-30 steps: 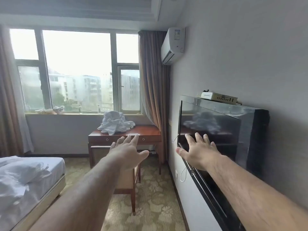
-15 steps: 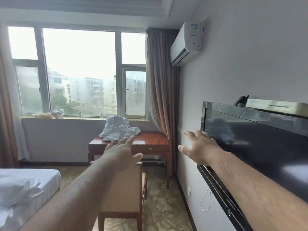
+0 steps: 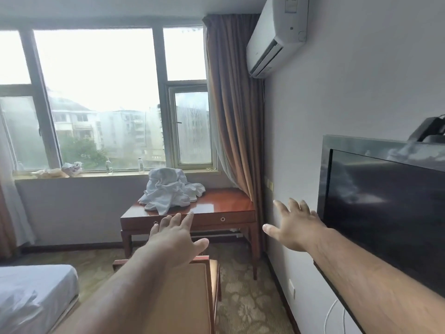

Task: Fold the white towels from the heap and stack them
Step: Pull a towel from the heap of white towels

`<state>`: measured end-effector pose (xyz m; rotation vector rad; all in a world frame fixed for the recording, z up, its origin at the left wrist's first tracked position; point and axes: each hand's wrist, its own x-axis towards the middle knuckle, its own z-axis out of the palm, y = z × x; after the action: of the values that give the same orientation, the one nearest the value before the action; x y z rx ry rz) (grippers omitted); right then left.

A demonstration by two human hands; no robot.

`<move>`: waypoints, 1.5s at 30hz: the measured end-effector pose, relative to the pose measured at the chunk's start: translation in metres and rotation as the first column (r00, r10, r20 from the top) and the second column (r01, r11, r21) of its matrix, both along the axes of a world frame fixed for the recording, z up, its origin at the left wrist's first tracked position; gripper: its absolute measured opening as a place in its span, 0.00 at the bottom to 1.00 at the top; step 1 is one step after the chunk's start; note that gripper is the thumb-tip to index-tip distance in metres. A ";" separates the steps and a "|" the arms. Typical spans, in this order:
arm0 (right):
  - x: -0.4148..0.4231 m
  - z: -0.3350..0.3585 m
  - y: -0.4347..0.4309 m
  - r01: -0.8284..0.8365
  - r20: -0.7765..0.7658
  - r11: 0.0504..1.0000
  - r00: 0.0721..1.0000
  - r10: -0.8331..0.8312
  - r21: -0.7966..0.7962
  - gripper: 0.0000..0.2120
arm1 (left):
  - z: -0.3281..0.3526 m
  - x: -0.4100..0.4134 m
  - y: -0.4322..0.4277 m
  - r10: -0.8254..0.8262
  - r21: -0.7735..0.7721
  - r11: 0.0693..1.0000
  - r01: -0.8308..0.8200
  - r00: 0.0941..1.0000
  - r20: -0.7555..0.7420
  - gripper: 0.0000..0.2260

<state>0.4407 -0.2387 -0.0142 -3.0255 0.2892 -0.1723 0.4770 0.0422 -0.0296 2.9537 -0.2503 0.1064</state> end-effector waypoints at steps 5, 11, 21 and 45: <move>0.088 0.013 -0.036 -0.021 0.006 1.000 1.000 0.021 0.017 0.39 | 0.011 0.085 -0.039 0.001 -0.003 1.000 -0.001 1.000 0.005 0.38; 0.178 0.007 -0.065 -0.040 -0.008 0.999 0.999 0.040 -0.006 0.38 | 0.012 0.168 -0.064 -0.006 -0.008 1.000 0.006 0.999 0.051 0.36; 0.296 0.001 -0.073 -0.059 -0.021 0.998 0.998 0.059 -0.031 0.37 | 0.000 0.298 -0.092 0.000 -0.008 1.000 0.001 1.000 0.013 0.37; 0.726 -0.044 0.011 -0.141 -0.024 0.987 0.990 0.139 -0.082 0.34 | -0.062 0.684 0.003 0.186 -0.083 0.979 -0.185 0.983 0.004 0.36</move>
<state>1.1662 -0.2281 -0.0585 -3.1171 0.0715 -0.1492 1.1606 0.0457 -0.0921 2.8888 0.0279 0.1546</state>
